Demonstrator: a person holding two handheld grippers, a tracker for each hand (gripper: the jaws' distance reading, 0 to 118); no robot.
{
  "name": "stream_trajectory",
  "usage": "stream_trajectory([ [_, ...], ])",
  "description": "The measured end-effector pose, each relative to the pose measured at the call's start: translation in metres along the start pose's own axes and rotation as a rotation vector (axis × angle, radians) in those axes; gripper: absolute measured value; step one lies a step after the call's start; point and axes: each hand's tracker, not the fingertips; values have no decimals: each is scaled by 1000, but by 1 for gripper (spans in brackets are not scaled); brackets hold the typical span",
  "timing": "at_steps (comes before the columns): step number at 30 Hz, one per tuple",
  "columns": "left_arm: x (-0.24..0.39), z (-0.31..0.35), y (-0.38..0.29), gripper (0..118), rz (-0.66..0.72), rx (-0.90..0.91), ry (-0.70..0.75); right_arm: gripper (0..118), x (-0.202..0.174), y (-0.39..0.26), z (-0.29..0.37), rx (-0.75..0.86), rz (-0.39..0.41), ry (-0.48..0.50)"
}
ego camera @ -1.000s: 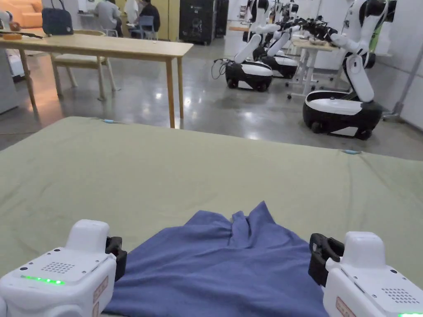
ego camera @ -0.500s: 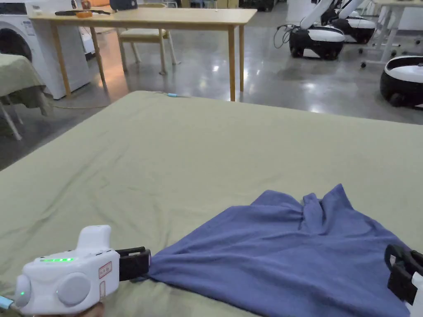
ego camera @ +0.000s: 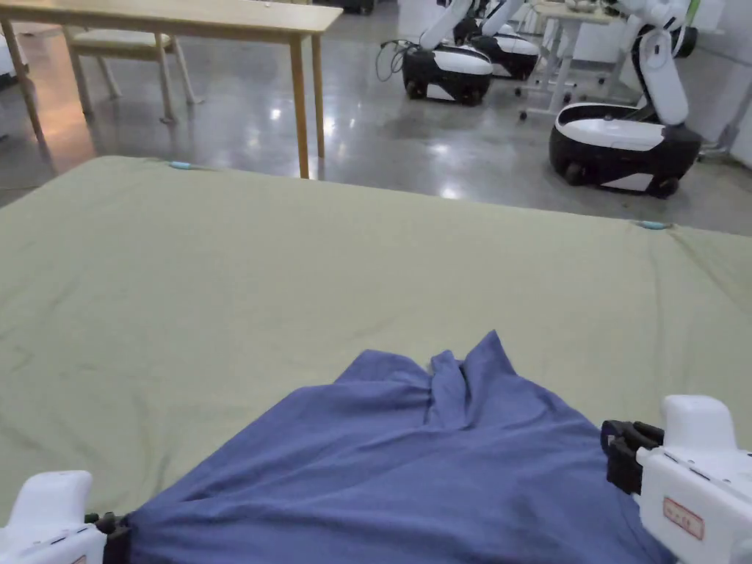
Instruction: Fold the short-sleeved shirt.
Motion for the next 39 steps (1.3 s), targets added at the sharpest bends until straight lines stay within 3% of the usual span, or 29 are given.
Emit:
stream_trajectory([
  [2, 2, 12, 6, 0, -2, 35, 2, 3, 14, 16, -32, -25, 16, 14],
  [3, 2, 17, 10, 0, 0, 38, -11, 35, 20, 24, -52, -51, 17, 7],
  [4, -2, 15, 15, 0, 4, 39, -24, 86, 26, 31, -72, -79, 9, 15],
  [5, -1, 17, 17, 0, 1, 44, -29, 118, 30, 35, -96, -137, 10, 8],
  [12, 8, 8, 23, 0, -12, 25, -20, 116, 40, 28, -191, -293, 53, -55],
  [15, 10, 4, 25, 0, -20, 12, -13, 115, 33, 15, -205, -376, 48, -31],
  [16, 8, 3, 22, 0, -21, 11, -13, 110, 29, 11, -206, -431, 35, -11],
  [18, 8, 1, 23, 0, -21, 6, -10, 88, 18, 12, -188, -336, 5, -67],
  [19, 8, 0, 23, 0, -18, 3, -11, 70, 17, 14, -184, -357, -16, -39],
  [21, 6, -3, 21, 0, -18, 0, -16, 9, 8, 13, -172, -354, -2, -36],
  [22, 7, -4, 22, 0, -21, 3, -12, 4, 5, 14, -166, -348, 10, -33],
  [26, 7, -5, 25, 0, -26, 36, -6, 4, 2, 26, -123, -255, 18, -18],
  [29, 13, 4, 44, 0, -68, 90, -15, 4, 8, 52, -79, -145, -25, 43],
  [35, 39, 35, 126, 0, -140, 240, -26, 4, 24, 134, 28, 98, 66, 38],
  [39, 63, 66, 192, 0, -162, 360, -29, 4, 49, 198, 87, 240, 42, 31],
])
